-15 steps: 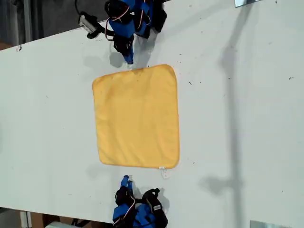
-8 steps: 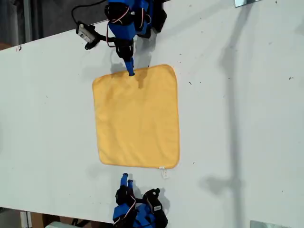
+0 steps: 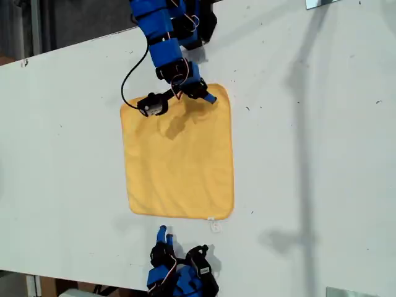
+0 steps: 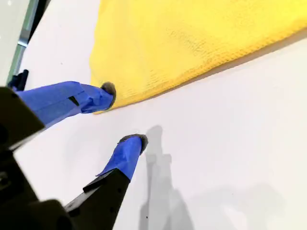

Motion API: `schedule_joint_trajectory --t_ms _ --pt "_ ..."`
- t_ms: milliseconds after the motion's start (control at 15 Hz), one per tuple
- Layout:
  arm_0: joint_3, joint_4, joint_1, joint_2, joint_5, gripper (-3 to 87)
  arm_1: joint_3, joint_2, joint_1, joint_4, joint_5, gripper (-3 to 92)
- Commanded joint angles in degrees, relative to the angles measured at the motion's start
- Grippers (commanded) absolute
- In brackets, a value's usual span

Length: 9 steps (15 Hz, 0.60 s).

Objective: Grasp corners of a square towel and fold twice.

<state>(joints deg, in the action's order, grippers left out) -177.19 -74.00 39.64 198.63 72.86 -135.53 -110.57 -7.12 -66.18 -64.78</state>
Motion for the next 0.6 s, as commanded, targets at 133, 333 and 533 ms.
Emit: schedule_joint_trajectory --t_ms 133,333,533 --pt "0.0 0.26 -1.05 0.26 0.79 13.9 4.57 3.6 -5.63 1.41 -4.13 26.9" --pt "0.0 0.18 -1.23 0.26 0.97 13.8 5.01 5.19 -6.77 5.27 -4.39 26.7" --pt "0.09 0.09 -1.32 0.26 0.97 13.7 8.35 12.04 -7.91 7.56 -4.48 23.5"
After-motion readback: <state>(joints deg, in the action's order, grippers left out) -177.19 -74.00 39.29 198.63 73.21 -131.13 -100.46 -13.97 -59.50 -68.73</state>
